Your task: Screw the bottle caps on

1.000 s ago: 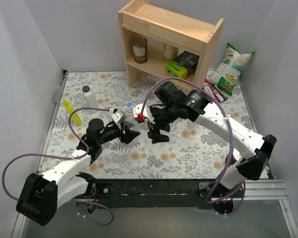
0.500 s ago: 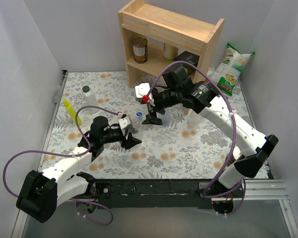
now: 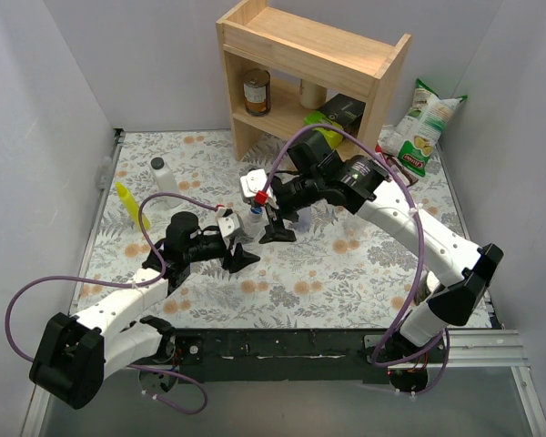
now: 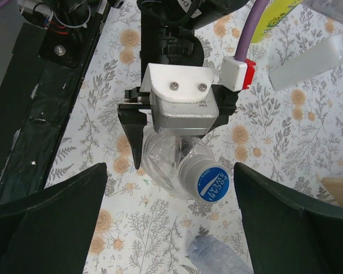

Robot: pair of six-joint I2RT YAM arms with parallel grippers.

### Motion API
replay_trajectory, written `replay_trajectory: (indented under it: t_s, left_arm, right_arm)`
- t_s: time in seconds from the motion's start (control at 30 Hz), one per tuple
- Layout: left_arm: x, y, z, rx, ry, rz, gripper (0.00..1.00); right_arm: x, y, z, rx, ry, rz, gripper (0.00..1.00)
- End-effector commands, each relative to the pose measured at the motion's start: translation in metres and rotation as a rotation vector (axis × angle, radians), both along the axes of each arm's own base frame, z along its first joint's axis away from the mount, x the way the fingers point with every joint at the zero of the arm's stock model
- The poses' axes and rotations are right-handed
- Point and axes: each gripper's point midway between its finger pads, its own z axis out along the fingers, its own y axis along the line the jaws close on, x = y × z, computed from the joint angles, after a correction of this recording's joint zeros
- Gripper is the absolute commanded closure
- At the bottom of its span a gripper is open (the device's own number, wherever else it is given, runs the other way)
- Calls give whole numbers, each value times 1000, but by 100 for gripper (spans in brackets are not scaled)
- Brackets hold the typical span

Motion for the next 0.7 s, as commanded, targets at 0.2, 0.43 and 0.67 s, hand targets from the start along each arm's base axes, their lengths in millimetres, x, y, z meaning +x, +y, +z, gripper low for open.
replay_trajectory:
  t_s: [0.2,0.43,0.67]
  left_arm:
    - [9,-3,21,-27,-62,10,100]
    - [10,-3,21,-29,-74,12,100]
    - [18,-1,24,-44,-57,73,100]
  right_arm:
    - [-6,-7,-12,-45,41,2,5]
    - [-3,-7,-15,-47,43,-31,6]
    - [4,-8,-21,-101,56,-57,9]
